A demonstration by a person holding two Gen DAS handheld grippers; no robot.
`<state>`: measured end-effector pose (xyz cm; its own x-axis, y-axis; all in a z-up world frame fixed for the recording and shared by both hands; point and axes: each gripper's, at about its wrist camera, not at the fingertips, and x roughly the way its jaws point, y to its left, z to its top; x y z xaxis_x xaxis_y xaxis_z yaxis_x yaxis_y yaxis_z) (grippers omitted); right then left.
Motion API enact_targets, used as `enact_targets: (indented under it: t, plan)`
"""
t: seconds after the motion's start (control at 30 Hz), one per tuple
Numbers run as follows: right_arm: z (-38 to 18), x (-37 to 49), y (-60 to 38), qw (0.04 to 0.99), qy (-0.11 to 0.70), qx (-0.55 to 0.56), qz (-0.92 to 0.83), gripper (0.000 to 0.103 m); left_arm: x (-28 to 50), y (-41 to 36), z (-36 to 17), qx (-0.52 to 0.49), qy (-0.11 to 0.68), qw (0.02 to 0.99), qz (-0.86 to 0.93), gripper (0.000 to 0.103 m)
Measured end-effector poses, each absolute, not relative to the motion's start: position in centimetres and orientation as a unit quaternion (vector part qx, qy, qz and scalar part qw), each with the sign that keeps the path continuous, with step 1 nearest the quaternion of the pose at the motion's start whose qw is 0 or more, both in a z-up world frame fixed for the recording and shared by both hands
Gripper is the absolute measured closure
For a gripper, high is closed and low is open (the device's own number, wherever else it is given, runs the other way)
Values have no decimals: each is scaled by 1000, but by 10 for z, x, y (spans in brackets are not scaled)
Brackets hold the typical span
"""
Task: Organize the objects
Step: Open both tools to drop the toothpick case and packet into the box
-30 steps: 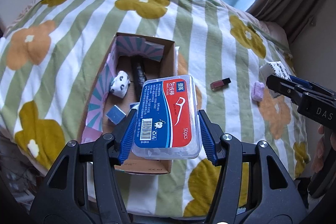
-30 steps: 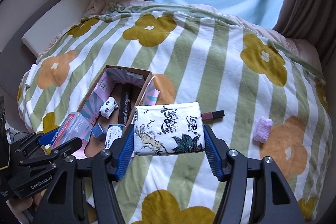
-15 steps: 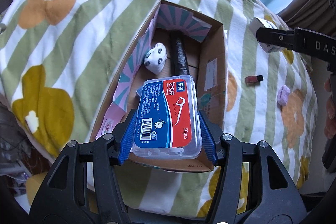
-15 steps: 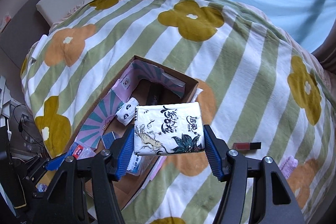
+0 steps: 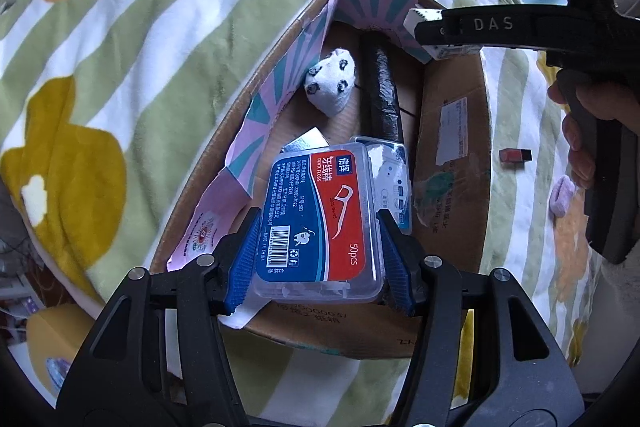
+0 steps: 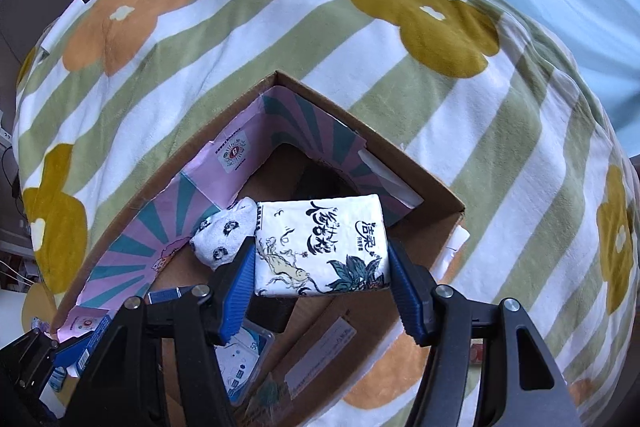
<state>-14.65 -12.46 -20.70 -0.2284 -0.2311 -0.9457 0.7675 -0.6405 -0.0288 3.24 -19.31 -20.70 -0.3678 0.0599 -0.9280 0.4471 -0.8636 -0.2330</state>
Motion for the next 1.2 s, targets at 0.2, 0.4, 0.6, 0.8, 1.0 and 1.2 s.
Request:
enact_targets:
  t: [0.2, 0.4, 0.6, 0.8, 1.0, 1.2]
  plan:
    - [-213, -150, -127, 336, 241, 535, -736, 45, 32, -193, -211, 546, 227, 125, -797, 50]
    - [-206, -156, -121, 336, 189, 531, -755, 2, 29, -189, -209, 545, 235, 97, -799, 13]
    - [-202, -154, -112, 330, 189, 527, -760, 1, 26, -183, -211, 552, 238, 86, -795, 0]
    - [-202, -149, -100, 321, 179, 534, -762, 1, 29, -181, -211, 556, 230, 83, -794, 0]
    - [-194, -144, -96, 321, 179, 531, -763, 1, 34, -181, -208, 556, 232, 79, -794, 0]
    - [-169, -131, -88, 327, 172, 519, -771, 1, 38, -180, -196, 556, 231, 78, -795, 0]
